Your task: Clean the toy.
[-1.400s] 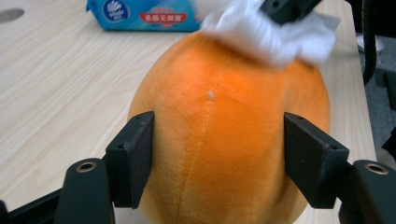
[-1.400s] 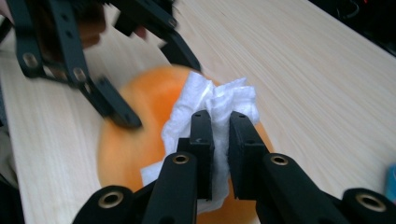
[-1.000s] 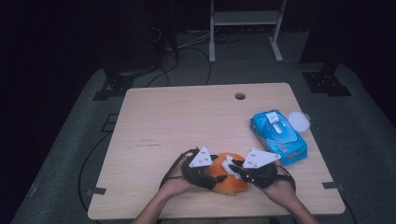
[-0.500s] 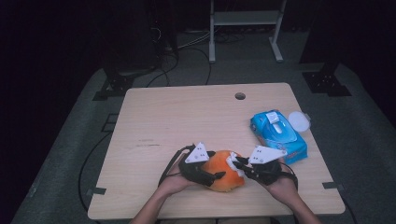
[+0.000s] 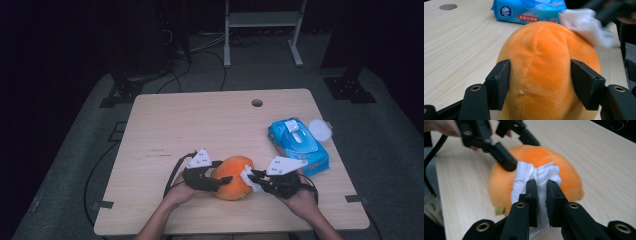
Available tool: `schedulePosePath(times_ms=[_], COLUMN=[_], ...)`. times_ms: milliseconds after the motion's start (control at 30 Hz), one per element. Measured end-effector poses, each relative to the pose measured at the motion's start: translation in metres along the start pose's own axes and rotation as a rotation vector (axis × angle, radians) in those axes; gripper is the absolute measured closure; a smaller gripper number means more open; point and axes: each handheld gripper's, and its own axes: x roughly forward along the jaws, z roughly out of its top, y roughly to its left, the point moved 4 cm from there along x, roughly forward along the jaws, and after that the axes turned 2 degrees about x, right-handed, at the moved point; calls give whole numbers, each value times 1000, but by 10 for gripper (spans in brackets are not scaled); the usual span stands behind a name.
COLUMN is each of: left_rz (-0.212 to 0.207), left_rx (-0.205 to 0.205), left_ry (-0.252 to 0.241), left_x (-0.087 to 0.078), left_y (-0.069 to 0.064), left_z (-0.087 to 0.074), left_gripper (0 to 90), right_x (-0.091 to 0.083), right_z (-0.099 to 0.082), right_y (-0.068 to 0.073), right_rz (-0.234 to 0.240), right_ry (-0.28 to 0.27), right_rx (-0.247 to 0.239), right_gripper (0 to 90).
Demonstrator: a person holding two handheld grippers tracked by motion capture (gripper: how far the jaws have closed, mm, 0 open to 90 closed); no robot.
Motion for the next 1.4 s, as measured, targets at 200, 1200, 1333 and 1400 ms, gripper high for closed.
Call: schedulePosePath(times_ms=[200,1200,1333,1400], left_rz=[-9,-38,-37,-33], left_rx=[-4,14,-26,-29], left_ry=[0,4,-4,-3], left_x=[1,7,3,2], left_y=[-3,-10,-3,-2], left_z=[-1,-3,-5,-6], left_gripper=[350,313,301,296], right_x=[-3,4,-1,-2], right_z=[-12,0,-14,-16], right_y=[-17,-7,-21,-18], right_rz=[-17,-5,-23,7], right_ry=[13,-4,32,34], right_rx=[70,46,78,93], right_gripper=[801,797,798,799])
